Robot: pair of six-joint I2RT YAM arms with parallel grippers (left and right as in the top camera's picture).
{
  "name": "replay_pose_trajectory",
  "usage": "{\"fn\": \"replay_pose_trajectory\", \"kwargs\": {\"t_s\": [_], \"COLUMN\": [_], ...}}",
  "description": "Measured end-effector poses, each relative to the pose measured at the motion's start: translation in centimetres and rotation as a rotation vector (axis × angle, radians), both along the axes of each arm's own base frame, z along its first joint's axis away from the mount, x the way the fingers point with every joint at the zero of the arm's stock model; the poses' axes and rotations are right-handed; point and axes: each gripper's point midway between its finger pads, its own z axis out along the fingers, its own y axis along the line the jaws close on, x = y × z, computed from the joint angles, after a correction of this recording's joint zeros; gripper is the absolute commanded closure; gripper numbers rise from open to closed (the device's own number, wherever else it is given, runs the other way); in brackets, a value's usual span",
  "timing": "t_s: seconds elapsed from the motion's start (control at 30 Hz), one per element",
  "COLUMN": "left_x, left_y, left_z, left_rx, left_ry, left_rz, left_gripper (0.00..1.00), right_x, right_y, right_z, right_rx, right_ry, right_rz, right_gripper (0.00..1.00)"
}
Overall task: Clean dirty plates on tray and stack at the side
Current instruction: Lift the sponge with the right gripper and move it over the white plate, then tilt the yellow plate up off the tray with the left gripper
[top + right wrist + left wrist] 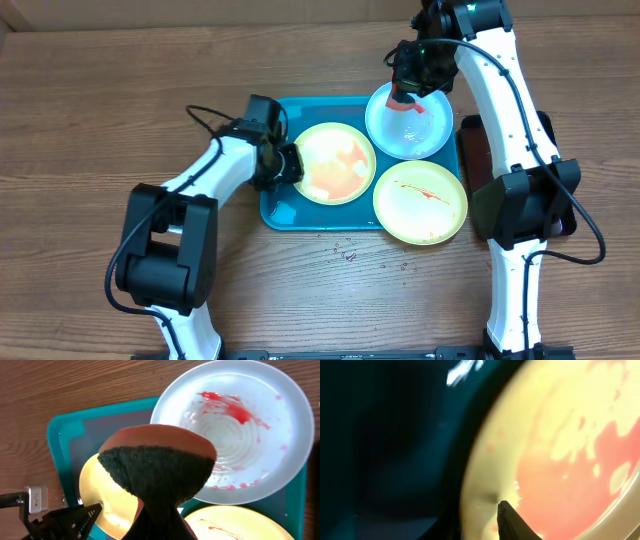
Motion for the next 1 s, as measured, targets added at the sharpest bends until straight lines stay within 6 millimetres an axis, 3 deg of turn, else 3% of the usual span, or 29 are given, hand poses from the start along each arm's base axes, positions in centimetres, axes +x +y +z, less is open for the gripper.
{"fn": "replay_pose_trajectory", "kwargs": {"t_s": [0.1, 0.43, 0.57, 0.67, 0.87, 0.93, 1.0], "left_x": [-0.1, 0.2, 0.2, 1.2, 4.0, 3.9, 3.4], "left_y": [-0.6, -0.1, 1.6, 3.1, 5.1, 5.3, 5.6], "left_z": [-0.1, -0.1, 0.8, 3.2, 11.5, 13.1, 13.4], "left_rx": [0.021, 0.073, 0.156, 0.22, 0.313, 0.346, 0.393], "left_ry": [-0.011, -0.032, -0.044, -0.11, -0.347, -0.388, -0.389], "left_rz": [-0.012, -0.028, -0.029, -0.028, -0.04, -0.051, -0.063], "left_gripper": [0.96, 0.96, 0.96, 0.96, 0.96, 0.96, 0.96], "right_x": [-0.2, -1.1, -1.4, -1.5, -1.5, -1.5, -1.5], "right_y": [-0.4, -0.9, -0.9, -1.0, -1.0, -1.0, -1.0], "right_z": [-0.1, -0.3, -0.4, -0.4, -0.4, -0.4, -0.4], "right_rx": [-0.006, -0.021, -0.024, -0.025, -0.025, -0.026, -0.025], "right_ry": [0.011, 0.049, 0.058, 0.063, 0.062, 0.063, 0.062], "right_rz": [-0.006, 0.008, 0.013, 0.013, 0.014, 0.013, 0.014], "right_gripper": [0.96, 0.96, 0.96, 0.96, 0.96, 0.96, 0.96]}}
